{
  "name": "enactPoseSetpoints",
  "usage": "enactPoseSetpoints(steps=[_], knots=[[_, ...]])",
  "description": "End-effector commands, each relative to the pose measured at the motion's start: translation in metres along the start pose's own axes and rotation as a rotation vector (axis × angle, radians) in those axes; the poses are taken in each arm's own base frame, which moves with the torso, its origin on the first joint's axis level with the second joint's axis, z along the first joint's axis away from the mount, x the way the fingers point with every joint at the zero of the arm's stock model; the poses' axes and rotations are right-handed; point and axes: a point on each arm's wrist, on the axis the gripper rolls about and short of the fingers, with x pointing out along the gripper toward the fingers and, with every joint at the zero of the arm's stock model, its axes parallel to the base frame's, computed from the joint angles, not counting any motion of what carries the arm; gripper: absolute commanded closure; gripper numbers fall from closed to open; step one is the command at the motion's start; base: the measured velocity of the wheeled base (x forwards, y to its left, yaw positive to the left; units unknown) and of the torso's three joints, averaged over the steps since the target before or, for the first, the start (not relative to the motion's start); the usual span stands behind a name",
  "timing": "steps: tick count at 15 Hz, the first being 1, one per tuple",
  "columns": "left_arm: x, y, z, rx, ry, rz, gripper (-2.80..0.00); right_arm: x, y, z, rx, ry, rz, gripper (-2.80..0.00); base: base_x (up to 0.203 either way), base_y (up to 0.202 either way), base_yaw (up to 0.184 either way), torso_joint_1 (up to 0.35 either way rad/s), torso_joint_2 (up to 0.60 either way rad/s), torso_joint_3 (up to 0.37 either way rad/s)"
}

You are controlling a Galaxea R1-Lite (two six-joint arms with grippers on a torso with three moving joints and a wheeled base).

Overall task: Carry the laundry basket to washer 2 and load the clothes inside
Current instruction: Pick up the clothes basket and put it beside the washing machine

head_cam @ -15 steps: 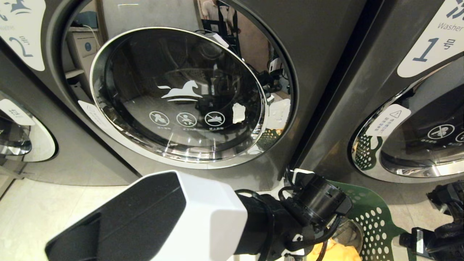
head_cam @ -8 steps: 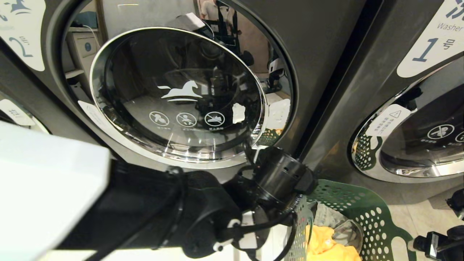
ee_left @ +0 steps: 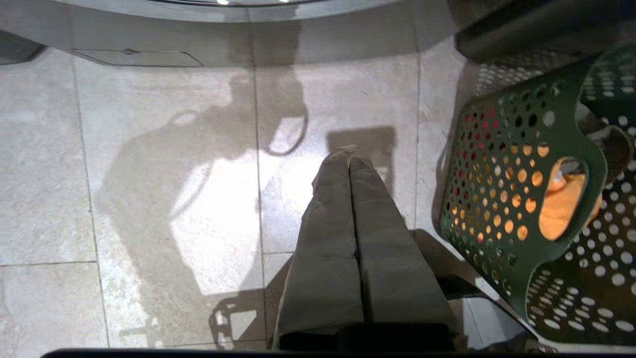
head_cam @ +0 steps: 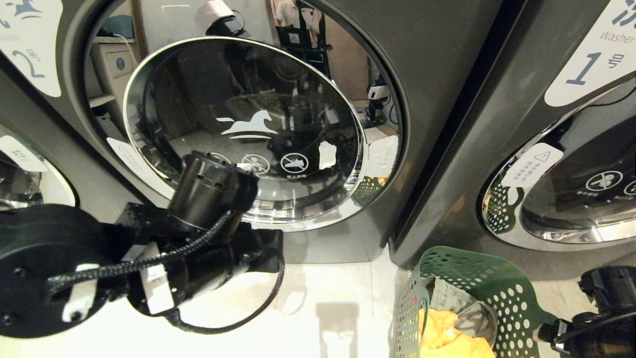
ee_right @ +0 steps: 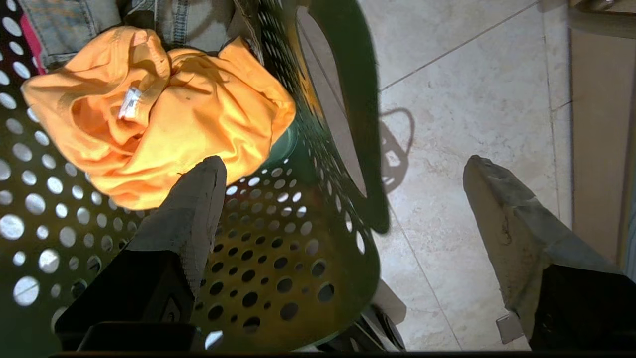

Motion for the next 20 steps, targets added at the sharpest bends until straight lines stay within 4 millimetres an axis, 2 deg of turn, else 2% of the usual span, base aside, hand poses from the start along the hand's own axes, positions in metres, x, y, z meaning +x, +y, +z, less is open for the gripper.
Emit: enactPoseSetpoints(steps=[1, 3, 4, 8, 10, 13, 20], knots=[[-0.007, 0.016, 0.008, -0.043, -0.034, 0.03, 0.0, 0.03, 0.001, -0.011, -0.014, 0.082, -0.031, -2.8, 0.0, 0.0, 0.0, 0.0, 0.0, 0.0], [-0.01, 0.032, 0.01, -0.072, -0.045, 0.073, 0.0, 0.048, 0.003, -0.015, -0.014, 0.085, -0.024, -2.8, 0.0, 0.0, 0.0, 0.0, 0.0, 0.0], [-0.011, 0.041, 0.009, -0.085, -0.045, 0.098, 0.0, 0.056, 0.004, -0.017, -0.016, 0.079, -0.013, 0.0, 0.0, 0.0, 0.0, 0.0, 0.0, 0.0], [-0.016, 0.067, -0.002, -0.114, -0.03, 0.17, 0.0, 0.078, 0.008, -0.02, -0.051, 0.048, 0.028, 0.0, 0.0, 0.0, 0.0, 0.0, 0.0, 0.0], [-0.019, 0.07, -0.007, -0.111, -0.022, 0.177, 0.0, 0.08, 0.004, -0.014, -0.072, 0.026, 0.024, 0.0, 0.0, 0.0, 0.0, 0.0, 0.0, 0.0], [-0.019, 0.071, -0.008, -0.11, -0.018, 0.182, 0.0, 0.087, -0.002, 0.005, -0.078, -0.032, 0.009, 0.0, 0.0, 0.0, 0.0, 0.0, 0.0, 0.0], [-0.019, 0.072, -0.009, -0.111, -0.017, 0.183, 0.0, 0.082, -0.008, 0.018, -0.131, -0.086, -0.002, 0.0, 0.0, 0.0, 0.0, 0.0, 0.0, 0.0]])
